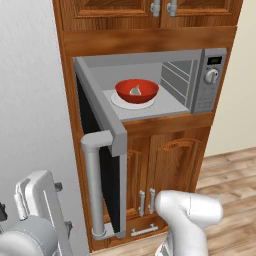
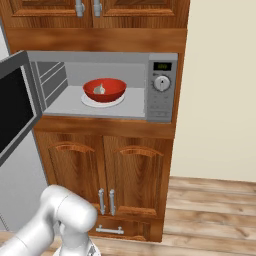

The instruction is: Pick the garlic from the sink and place it in the bowl. Then pick the bowl and place it in the microwave. Then close the microwave door and press the start button.

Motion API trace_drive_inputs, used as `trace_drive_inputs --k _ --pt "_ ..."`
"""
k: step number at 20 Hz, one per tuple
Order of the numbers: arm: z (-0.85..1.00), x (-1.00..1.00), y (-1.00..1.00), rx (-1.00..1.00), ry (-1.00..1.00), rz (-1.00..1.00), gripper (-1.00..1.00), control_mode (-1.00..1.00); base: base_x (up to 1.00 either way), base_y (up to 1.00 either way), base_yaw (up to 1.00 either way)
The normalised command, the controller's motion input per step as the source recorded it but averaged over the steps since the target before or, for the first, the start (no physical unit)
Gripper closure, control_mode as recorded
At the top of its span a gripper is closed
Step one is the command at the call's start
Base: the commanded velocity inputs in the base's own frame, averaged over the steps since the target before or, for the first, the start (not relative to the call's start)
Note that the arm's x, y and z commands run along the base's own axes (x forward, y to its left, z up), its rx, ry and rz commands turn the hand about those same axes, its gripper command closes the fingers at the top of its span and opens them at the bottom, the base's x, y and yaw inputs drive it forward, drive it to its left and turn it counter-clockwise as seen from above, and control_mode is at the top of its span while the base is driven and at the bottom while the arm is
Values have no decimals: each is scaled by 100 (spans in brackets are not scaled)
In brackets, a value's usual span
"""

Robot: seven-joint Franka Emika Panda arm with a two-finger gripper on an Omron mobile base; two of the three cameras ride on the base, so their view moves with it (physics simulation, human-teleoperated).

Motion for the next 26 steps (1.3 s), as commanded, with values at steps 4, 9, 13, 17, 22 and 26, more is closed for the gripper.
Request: trace_drive_inputs --k 4,9,13,17,22,26 --pt "-58 88 68 -9 2 -1 -100 -100 0 0 0" --pt "-34 50 27 -3 2 0 -100 -100 0 0 0" --pt "0 46 -11 0 1 0 -100 -100 0 0 0" --pt "0 51 -52 2 4 0 -100 -100 0 0 0" --pt "0 55 -84 7 9 0 -100 -100 0 0 0" --pt "0 2 -100 16 0 0 -100 -100 0 0 0"
